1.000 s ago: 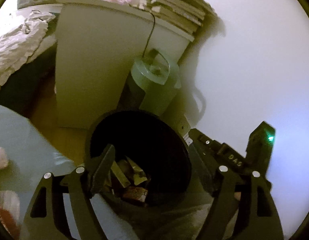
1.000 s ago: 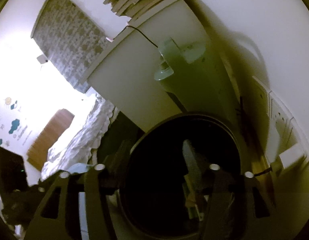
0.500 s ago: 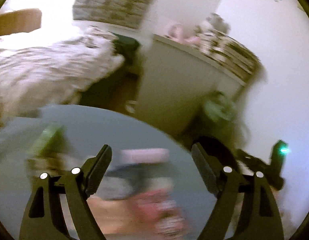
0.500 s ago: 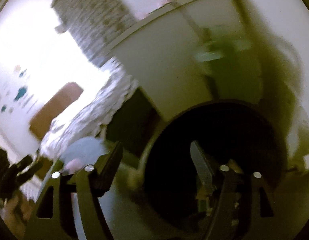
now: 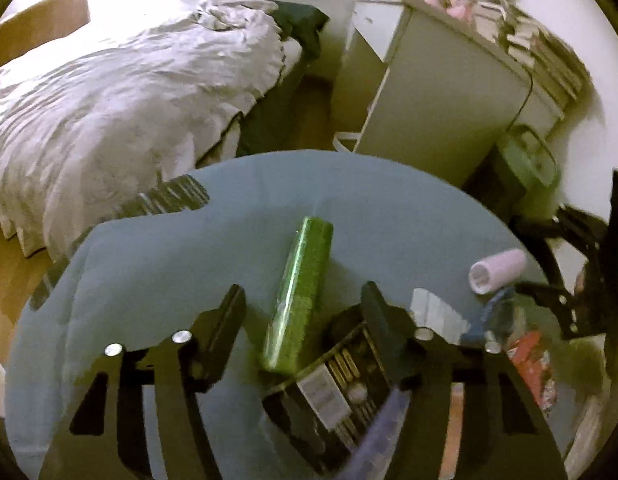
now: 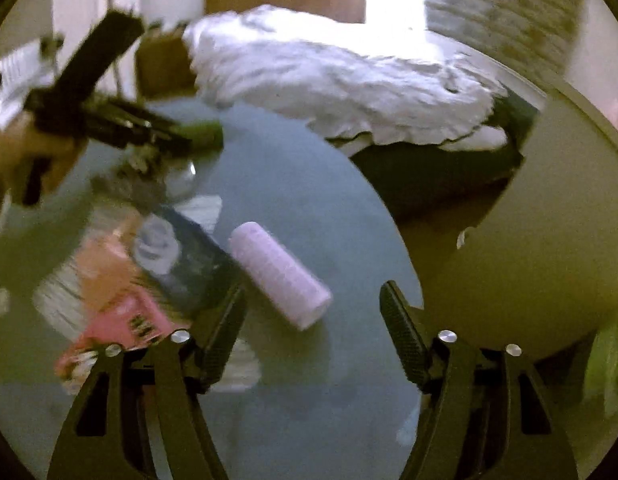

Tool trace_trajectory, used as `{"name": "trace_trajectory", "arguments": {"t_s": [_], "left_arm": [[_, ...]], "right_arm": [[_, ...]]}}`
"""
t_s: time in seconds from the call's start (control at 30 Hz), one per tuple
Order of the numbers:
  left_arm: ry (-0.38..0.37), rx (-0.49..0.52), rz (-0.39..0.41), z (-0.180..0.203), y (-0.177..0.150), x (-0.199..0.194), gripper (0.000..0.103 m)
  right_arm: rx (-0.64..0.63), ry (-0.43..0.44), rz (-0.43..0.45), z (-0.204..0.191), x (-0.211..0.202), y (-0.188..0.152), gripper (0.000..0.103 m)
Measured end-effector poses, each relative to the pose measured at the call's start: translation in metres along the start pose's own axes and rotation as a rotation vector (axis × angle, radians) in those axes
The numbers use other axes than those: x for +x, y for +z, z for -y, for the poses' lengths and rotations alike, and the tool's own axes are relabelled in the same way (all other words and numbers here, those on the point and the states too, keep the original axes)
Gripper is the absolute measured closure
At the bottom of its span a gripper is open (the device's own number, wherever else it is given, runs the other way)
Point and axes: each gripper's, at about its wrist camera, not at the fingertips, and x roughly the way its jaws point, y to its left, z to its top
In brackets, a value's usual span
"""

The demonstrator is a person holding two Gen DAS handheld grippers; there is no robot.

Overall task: Collect trash
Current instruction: 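Grasp the green tube with the left tool while the right grasps the pink hair roller, then carry the tube and roller over the black bin and open both tools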

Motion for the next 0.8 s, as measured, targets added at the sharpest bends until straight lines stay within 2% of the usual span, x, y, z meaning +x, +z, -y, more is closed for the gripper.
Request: {"name": "trace_trajectory", "arguments": {"t_s": [0.07,0.13,0.17,0.23,0.3,0.37,0.57,0.67,0.8], "left_arm": [[-0.002,0.019,0.012,-0.001,0.004,0.002,0.052],[-0.001,0.007,0.020,-0.005,0.007,0.003,0.064],[-0.003,-0.009,0.031,-0.008,0.008,0.004,0.066],[-0.010,-0.018,0.043,-0.010,0.009,0.005,0.079],[-0.002,-0.012,0.052,-0.009,0.008,0.005,0.081],[-0.010,-0.026,0.069,-0.008,0.004,-0.001,0.082],[-0.050,-0.078,0.220,-0.003,0.000,-0.044,0.082],[-0.063,-0.081,0.308,0.011,0.000,-0.077,0.082],[-0.109,-0.063,0.344,0.038,0.004,-0.102,0.082]], "right_arm": [[-0.048,-0.001,-0.026,-0.003,0.013,0.005,0.043],[-0.087,0.024,-0.049,-0.007,0.023,0.010,0.050],[-0.091,0.044,-0.050,-0.008,0.026,0.013,0.057],[-0.098,0.051,-0.054,-0.013,0.033,0.013,0.068],[-0.084,0.045,-0.053,-0.018,0.038,0.017,0.073],[-0.027,0.059,-0.036,-0.016,0.035,0.016,0.074],[0.326,0.149,0.121,0.021,-0.009,0.000,0.074],[0.524,0.230,0.242,0.043,-0.043,-0.023,0.074],[0.735,0.305,0.401,0.061,-0.086,-0.070,0.074]]}}
